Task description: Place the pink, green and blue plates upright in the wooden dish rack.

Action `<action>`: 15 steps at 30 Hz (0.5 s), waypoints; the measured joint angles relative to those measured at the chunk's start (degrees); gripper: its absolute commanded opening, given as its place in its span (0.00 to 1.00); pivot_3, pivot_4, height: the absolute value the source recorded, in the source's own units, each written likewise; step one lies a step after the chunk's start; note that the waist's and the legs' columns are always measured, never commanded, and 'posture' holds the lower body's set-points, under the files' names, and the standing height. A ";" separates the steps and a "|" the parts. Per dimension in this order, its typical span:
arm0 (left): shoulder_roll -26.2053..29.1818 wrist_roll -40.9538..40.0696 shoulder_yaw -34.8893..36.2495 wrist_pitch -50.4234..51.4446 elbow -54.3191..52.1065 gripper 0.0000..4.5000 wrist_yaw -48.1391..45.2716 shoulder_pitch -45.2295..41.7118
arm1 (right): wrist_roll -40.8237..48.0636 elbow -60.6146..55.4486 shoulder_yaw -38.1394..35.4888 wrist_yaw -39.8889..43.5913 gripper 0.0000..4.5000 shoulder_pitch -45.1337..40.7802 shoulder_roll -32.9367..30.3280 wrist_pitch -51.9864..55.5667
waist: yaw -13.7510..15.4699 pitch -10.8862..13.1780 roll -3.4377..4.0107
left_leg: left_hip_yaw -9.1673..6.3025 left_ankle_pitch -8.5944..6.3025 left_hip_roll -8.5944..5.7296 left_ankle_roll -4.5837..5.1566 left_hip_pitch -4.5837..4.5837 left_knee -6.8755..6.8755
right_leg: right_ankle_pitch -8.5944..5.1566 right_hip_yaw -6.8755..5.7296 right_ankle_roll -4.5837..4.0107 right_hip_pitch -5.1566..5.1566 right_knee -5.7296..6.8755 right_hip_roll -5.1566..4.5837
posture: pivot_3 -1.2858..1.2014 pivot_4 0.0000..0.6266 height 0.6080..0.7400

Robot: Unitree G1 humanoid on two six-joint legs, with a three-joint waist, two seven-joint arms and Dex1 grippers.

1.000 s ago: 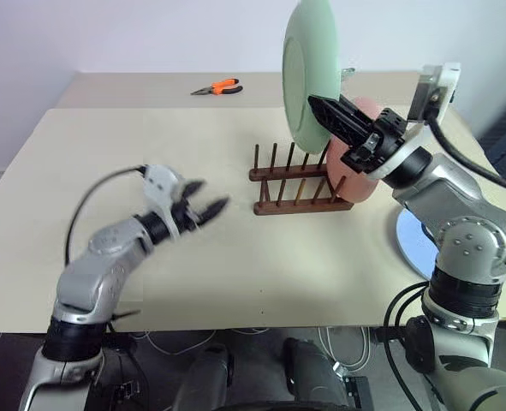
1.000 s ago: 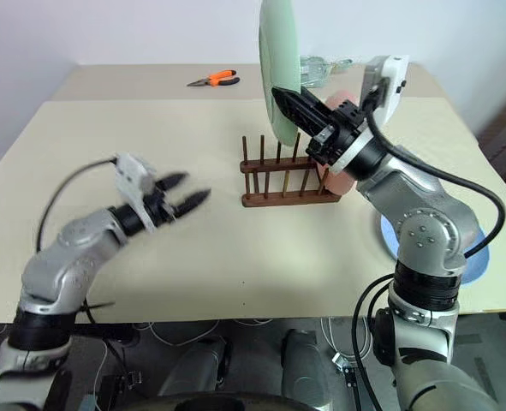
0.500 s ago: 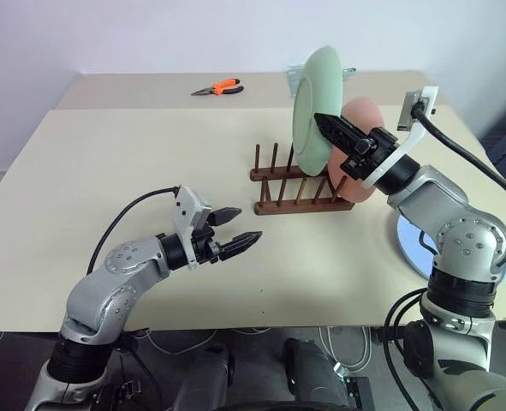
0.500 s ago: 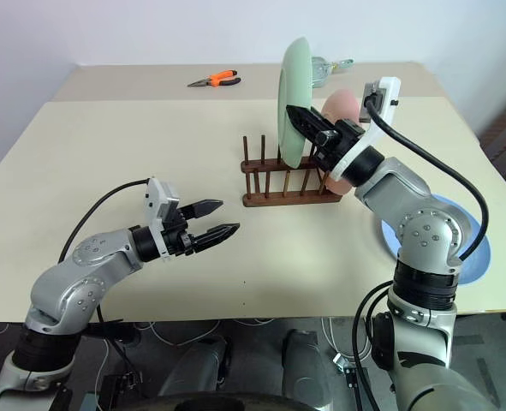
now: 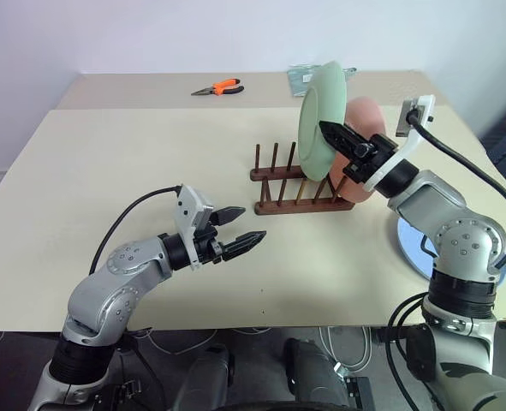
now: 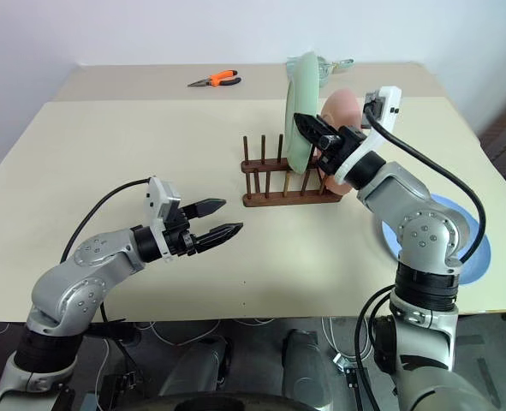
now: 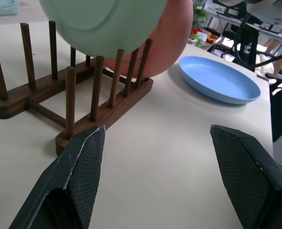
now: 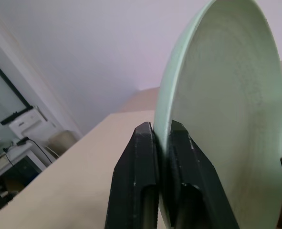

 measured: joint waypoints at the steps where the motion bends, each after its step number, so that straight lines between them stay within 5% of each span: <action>1: -0.02 0.00 0.00 0.00 0.00 0.81 -0.02 -0.23 | -1.93 -0.11 1.12 0.91 0.45 0.01 -1.37 -0.91 | 0.01 0.01 0.02 | 0.01 0.00 0.00 0.00 0.00 0.00 | 0.00 0.00 0.01 0.00 0.00 0.00 | 0.52 0.24 1.00; 2: -0.03 0.00 0.00 0.00 0.00 0.81 -0.04 -0.43 | -4.01 -0.52 2.28 1.99 0.54 0.06 -2.91 -1.92 | 0.02 0.01 0.02 | 0.01 0.00 -0.01 0.00 0.00 0.01 | 0.00 0.00 0.01 0.00 0.00 0.00 | 0.52 0.24 1.00; 6: -0.12 0.00 -0.02 0.01 0.00 0.81 -0.15 -0.78 | -13.75 -3.99 7.40 8.78 0.54 0.36 -12.22 -7.46 | 0.04 0.04 0.06 | 0.03 -0.01 -0.01 0.01 -0.02 0.00 | -0.01 -0.01 0.05 0.00 -0.05 -0.01 | 0.52 0.24 1.00; 11: -0.30 0.12 -0.28 0.01 0.07 0.81 -0.53 -1.10 | -16.21 -8.41 4.51 16.19 0.54 1.41 -21.42 -10.42 | 0.23 0.04 0.03 | 0.03 -0.02 0.00 0.03 -0.05 0.03 | -0.09 -0.02 0.01 0.05 -0.10 -0.03 | 0.52 0.24 1.00; 15: -0.08 0.92 -1.17 -0.07 0.75 0.81 -1.40 -1.54 | -11.01 -8.31 -10.25 20.03 0.93 7.89 -28.30 -6.71 | 1.56 0.02 -0.02 | 0.04 -0.07 0.00 0.12 -0.04 0.08 | -0.10 -0.05 -0.03 0.18 -0.22 -0.06 | 0.52 0.24 1.00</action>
